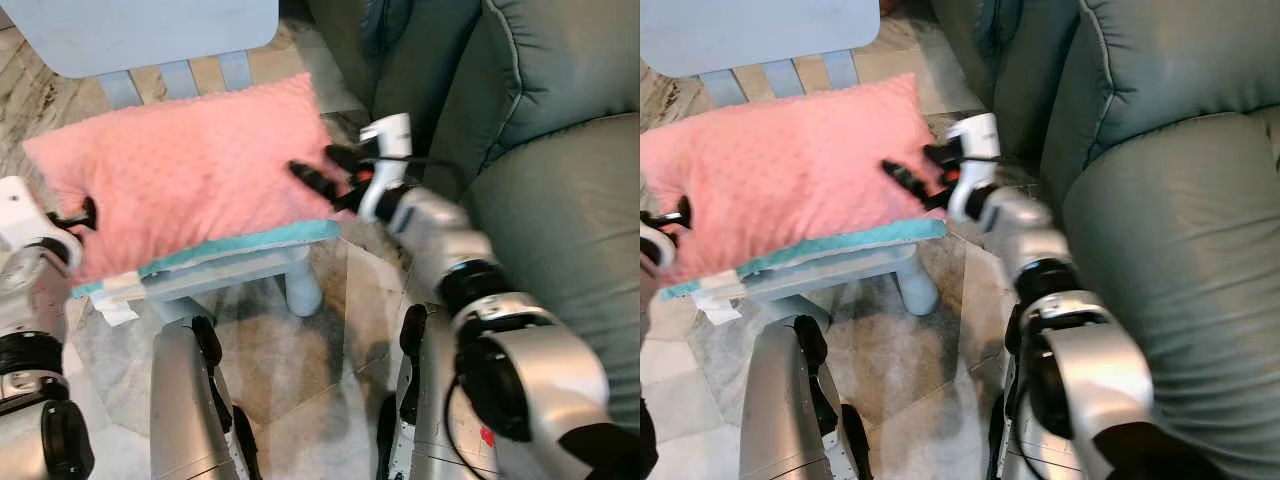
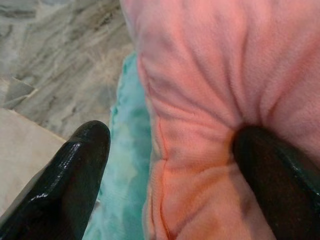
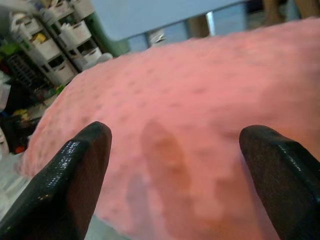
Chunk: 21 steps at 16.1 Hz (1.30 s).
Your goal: Move the pillow to the sofa
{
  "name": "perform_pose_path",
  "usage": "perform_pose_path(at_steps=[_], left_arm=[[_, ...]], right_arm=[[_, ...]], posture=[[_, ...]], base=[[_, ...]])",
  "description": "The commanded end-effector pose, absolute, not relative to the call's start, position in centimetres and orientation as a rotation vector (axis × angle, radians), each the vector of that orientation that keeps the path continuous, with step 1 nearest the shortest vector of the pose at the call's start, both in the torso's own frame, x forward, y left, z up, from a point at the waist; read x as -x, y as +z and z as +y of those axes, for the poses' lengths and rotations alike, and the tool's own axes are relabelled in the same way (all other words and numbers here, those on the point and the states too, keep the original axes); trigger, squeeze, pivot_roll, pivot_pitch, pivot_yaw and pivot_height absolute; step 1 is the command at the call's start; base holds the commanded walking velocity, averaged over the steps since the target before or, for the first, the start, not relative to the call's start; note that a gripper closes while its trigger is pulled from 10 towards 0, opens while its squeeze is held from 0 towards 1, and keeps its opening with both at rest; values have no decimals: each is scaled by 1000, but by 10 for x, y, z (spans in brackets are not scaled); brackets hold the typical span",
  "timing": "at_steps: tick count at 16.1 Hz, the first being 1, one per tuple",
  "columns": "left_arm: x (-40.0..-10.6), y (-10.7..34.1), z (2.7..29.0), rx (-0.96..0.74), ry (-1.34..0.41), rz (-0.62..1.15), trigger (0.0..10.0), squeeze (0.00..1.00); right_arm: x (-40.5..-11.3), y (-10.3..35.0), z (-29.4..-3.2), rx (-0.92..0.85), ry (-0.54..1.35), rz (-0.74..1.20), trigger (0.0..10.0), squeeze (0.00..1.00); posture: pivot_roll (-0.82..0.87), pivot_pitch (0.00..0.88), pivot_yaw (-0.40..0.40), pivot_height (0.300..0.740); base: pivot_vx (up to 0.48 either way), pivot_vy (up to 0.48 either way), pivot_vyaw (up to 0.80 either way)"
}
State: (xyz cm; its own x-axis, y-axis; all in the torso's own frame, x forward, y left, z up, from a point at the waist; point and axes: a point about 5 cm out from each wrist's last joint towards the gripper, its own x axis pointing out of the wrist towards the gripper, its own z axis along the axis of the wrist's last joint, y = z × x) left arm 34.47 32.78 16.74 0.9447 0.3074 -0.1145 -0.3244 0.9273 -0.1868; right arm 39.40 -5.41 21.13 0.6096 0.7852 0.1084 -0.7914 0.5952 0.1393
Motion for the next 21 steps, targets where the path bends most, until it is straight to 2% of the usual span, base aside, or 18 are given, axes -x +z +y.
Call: perform_pose_path(at_steps=[1, 3, 7, 11, 12, 13, 14, 21], left_arm=[[-343, 152, 323, 216, 291, 156, 10000, 0], [-342, 151, 323, 203, 275, 177, 10000, 0], [-335, 153, 332, 168, 276, 189, 10000, 0], [-323, 151, 335, 172, 201, 190, 10000, 0], [-321, 149, 331, 187, 160, 192, 4353, 0], [-319, 147, 327, 201, 121, 194, 0, 0], [-317, 145, 326, 206, 112, 204, 0, 0], [-312, 144, 326, 201, 102, 216, 0, 0]], right_arm=[[-393, 206, -46, -185, 911, -8, 10000, 0], [-389, 195, -34, -253, 901, 53, 10000, 0], [-379, 172, -13, -249, 881, 131, 10000, 0], [-384, 165, -21, -267, 748, 183, 10000, 0], [-384, 163, -22, -275, 716, 207, 10000, 0], [-383, 160, -21, -302, 707, 227, 1608, 0], [-383, 160, -20, -303, 718, 224, 0, 0], [-381, 160, -18, -287, 734, 201, 0, 0]], posture=[[56, 351, 12, 428], [58, 354, 15, 428], [104, 368, 22, 428], [147, 388, 20, 428], [147, 388, 20, 428], [157, 389, 16, 428], [159, 388, 17, 428], [153, 379, 20, 428]], base=[[0, 0, 0], [0, 0, 0], [0, 0, 0], [0, 0, 0], [0, 0, 0], [0, 0, 0], [0, 0, 0], [0, 0, 0]])
